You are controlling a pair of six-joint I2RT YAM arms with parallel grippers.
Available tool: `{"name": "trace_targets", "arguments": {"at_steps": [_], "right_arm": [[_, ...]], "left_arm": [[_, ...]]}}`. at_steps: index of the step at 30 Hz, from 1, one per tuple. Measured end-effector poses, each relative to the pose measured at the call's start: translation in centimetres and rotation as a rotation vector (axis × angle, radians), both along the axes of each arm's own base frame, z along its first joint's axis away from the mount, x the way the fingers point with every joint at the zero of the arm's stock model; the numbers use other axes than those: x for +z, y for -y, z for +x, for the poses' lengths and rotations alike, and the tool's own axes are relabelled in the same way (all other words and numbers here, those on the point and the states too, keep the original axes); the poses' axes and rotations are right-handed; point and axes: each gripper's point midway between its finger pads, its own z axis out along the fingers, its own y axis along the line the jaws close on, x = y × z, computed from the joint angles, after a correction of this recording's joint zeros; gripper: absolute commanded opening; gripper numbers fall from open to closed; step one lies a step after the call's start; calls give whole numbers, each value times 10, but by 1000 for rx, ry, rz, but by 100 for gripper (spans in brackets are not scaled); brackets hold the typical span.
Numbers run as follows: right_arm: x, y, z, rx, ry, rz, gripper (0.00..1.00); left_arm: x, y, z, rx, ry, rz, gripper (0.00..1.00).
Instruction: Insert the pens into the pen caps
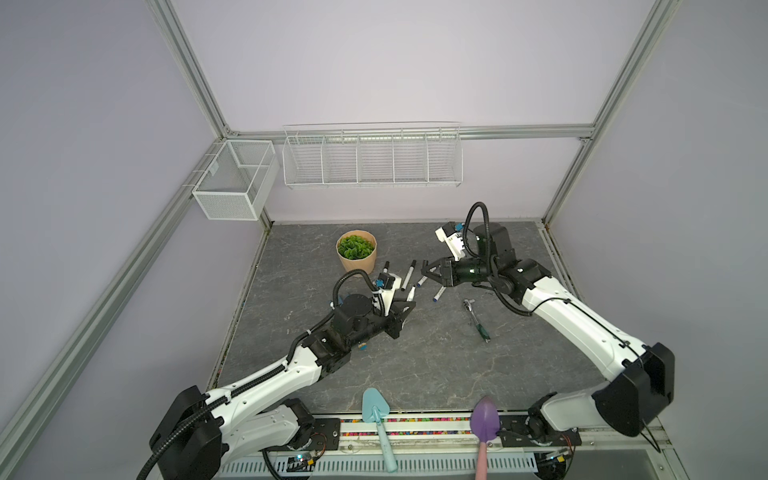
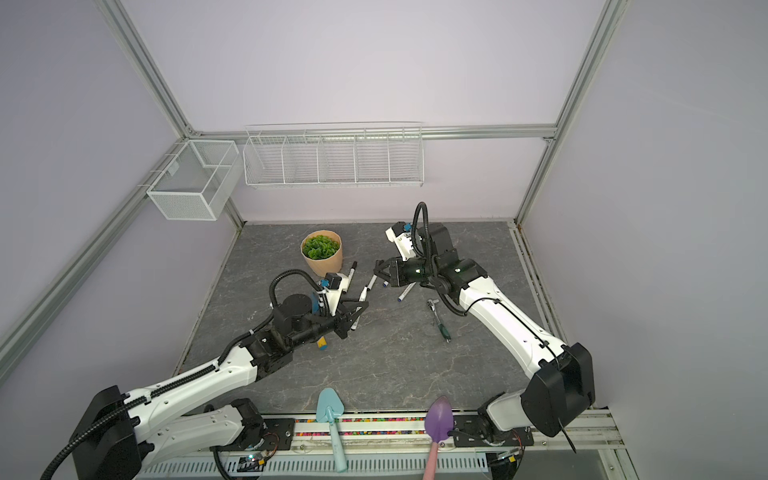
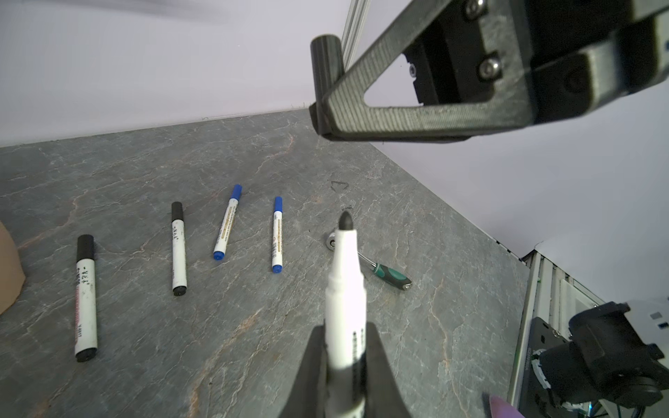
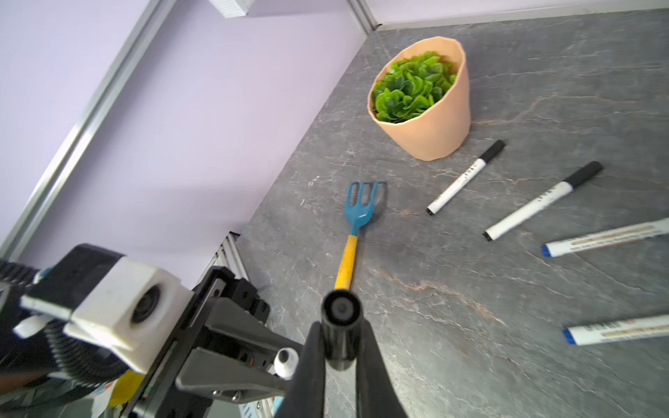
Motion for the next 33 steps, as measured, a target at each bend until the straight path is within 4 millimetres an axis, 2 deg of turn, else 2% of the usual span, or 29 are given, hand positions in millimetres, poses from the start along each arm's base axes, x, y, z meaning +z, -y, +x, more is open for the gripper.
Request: {"name": "trace_targets", "arguments": {"at_steps": [9, 22, 33], "right_arm": [[-8, -6, -16, 69, -73, 47, 7], [8, -13, -20, 107, -65, 114, 7], [2, -20, -31, 143, -84, 115, 7]], "left_arm": [[8, 1, 3, 10, 24, -25, 0], [8, 4, 5, 12, 18, -34, 0], [7, 3, 5, 17, 17, -30, 0]]}}
